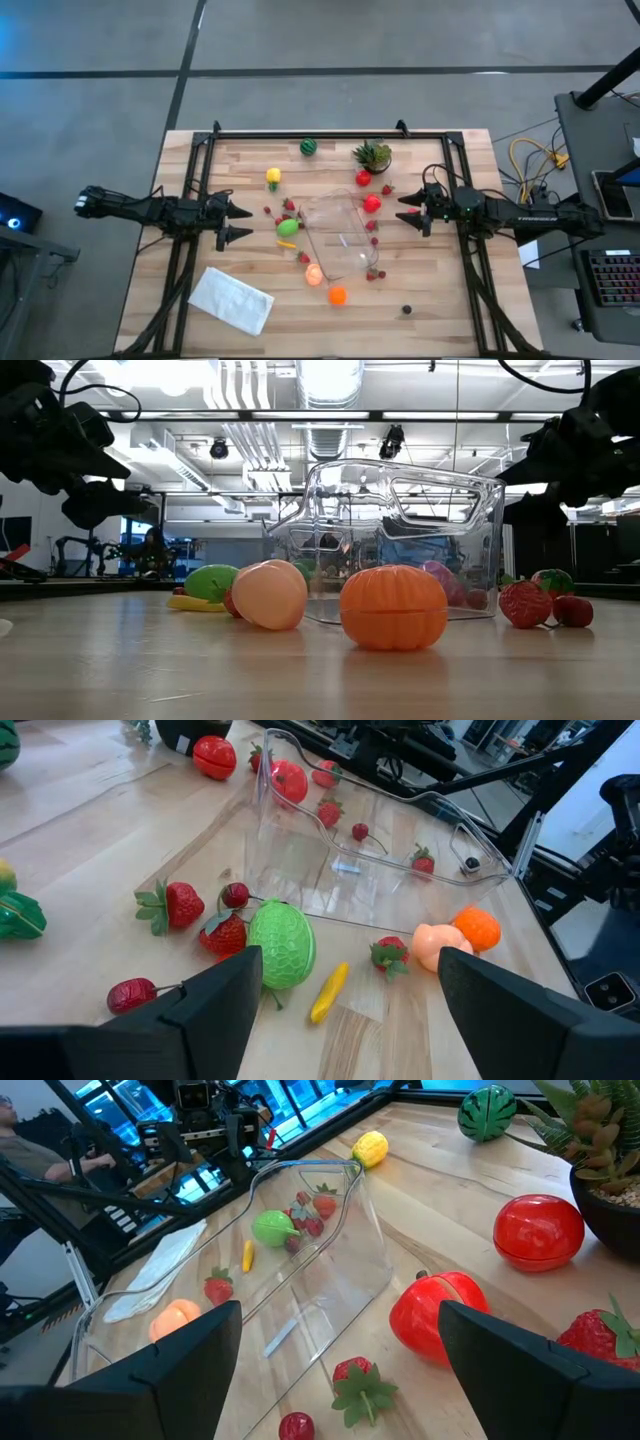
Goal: Pick and placing Produce into tupperware
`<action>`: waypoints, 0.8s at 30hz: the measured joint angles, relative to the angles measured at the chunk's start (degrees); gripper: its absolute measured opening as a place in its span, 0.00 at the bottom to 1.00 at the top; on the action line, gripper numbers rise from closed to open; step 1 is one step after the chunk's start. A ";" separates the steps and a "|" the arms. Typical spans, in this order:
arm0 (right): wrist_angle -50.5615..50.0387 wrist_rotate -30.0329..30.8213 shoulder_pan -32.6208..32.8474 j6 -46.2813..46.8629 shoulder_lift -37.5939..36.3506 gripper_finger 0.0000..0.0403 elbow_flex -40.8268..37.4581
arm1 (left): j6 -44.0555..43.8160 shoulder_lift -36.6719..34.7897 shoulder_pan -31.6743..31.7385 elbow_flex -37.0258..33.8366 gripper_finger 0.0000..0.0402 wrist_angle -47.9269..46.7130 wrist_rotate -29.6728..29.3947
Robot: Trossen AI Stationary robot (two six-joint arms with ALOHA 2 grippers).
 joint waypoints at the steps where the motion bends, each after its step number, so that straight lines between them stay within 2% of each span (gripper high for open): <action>1: 0.00 -0.01 0.02 0.00 0.00 0.82 0.00 | 0.00 0.00 0.01 0.00 0.72 0.01 0.00; 9: 0.55 0.00 0.01 1.99 -0.02 0.82 0.00 | 0.00 0.00 0.02 0.00 0.72 0.01 0.01; 12: 2.44 1.46 0.02 8.34 0.04 0.82 -0.04 | 0.00 0.00 0.01 0.00 0.72 0.01 0.00; 15: 10.38 3.14 -0.04 21.19 0.00 0.82 -0.04 | 0.00 0.00 0.01 0.00 0.72 0.01 0.00; 17: 17.72 0.56 -0.02 21.25 0.08 0.82 -0.04 | 0.00 0.00 0.02 0.00 0.72 0.01 0.00; 21: 30.26 -9.36 0.02 13.84 0.28 0.82 -0.03 | 0.00 0.00 0.01 0.00 0.72 0.01 0.00; 24: 31.12 -13.94 0.00 14.62 0.31 0.82 1.42 | 0.01 0.00 0.02 0.00 0.72 0.02 0.00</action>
